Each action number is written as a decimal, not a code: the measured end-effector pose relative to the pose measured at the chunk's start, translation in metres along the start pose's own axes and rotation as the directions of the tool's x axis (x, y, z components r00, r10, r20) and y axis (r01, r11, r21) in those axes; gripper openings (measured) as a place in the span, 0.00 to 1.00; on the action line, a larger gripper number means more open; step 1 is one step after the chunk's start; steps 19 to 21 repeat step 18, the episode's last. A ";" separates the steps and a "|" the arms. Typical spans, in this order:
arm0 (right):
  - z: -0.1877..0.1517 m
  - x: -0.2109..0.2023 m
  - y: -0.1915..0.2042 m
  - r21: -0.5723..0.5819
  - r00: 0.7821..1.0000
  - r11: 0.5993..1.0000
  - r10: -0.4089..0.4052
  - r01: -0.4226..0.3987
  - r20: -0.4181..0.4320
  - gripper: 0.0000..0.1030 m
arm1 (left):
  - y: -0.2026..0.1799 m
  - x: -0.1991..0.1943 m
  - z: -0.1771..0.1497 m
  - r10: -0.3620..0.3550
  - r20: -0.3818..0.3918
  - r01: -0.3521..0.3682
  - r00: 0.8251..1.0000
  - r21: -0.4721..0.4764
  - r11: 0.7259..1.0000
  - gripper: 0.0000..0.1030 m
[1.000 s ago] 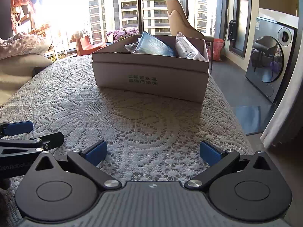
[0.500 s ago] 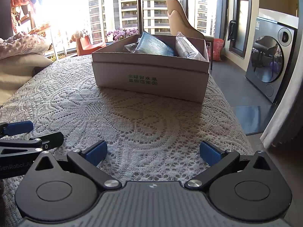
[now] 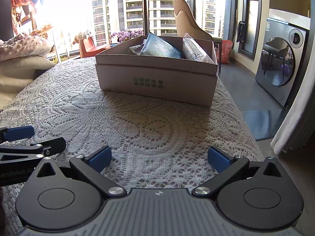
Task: Organize snacks
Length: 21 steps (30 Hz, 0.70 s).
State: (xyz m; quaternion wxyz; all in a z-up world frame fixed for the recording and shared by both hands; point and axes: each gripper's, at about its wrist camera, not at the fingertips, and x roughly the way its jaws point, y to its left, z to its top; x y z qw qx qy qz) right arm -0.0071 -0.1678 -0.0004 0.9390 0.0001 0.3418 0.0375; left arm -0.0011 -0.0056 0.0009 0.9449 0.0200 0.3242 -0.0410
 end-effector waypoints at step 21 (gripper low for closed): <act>0.001 0.001 0.000 -0.003 1.000 1.000 -0.003 0.003 -0.001 1.00 | 0.000 -0.001 0.000 0.004 0.002 -0.004 1.000 0.005 1.000 0.79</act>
